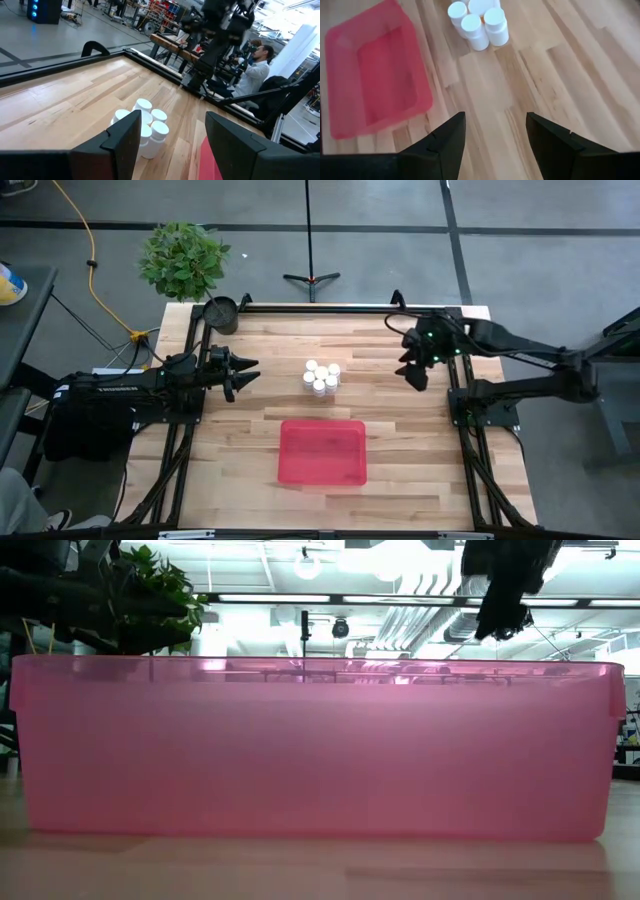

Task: Pick and place pill bottles into a basket
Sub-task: Put the white pill bottle into the bin

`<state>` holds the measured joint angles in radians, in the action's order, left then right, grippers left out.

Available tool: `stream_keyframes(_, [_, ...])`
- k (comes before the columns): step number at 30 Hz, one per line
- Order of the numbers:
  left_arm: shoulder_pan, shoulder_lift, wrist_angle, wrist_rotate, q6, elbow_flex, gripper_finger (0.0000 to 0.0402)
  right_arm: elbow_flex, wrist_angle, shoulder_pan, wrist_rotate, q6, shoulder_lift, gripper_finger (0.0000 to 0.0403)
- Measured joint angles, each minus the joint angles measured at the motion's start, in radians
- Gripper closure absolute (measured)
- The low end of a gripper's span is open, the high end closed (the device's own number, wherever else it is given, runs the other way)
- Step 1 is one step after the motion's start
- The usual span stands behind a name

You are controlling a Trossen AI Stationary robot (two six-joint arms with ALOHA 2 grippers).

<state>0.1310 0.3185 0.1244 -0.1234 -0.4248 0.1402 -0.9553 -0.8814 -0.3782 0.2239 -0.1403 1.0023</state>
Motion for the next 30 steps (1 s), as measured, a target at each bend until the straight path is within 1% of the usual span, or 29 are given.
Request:
stream_keyframes(3, [0.000,0.000,0.000,0.000,0.000,0.000,0.0149,0.079,0.091,-0.049,0.043,-0.024,0.000,0.0203])
stream_keyframes(8, [0.000,0.000,0.000,0.000,0.000,0.000,0.0149,0.184,0.189,-0.100,0.039,-0.087,0.000,0.0203])
stream_keyframes(10, [0.000,0.000,0.000,0.000,0.000,0.000,0.0149,0.224,0.237,-0.112,-0.006,-0.120,0.000,0.0203])
stream_keyframes(13, [0.000,0.000,0.000,-0.001,0.000,0.000,0.0149,0.268,0.306,-0.120,-0.125,-0.137,0.000,0.0203])
stream_keyframes(15, [0.000,0.000,0.000,-0.007,0.000,0.000,0.0149,0.282,0.356,-0.120,-0.188,-0.127,0.001,0.0203])
stream_keyframes(19, [0.000,0.000,0.000,-0.022,0.000,0.000,0.0149,0.284,0.425,-0.119,-0.277,-0.102,0.001,0.0203])
stream_keyframes(21, [0.000,0.000,0.000,-0.024,0.001,0.000,0.0149,0.284,0.452,-0.119,-0.296,-0.059,0.001,0.0203])
stream_keyframes(23, [0.000,0.000,0.000,-0.025,0.001,0.000,0.0149,0.284,0.471,-0.119,-0.292,0.008,0.001,0.0203])
stream_keyframes(26, [0.000,0.000,-0.002,-0.025,0.001,0.000,0.0149,0.284,0.496,-0.119,-0.278,0.066,0.001,0.0203])
stream_keyframes(30, [0.000,0.000,-0.008,-0.026,0.001,0.000,0.0149,0.284,0.500,-0.121,-0.320,0.079,0.003,0.0203])
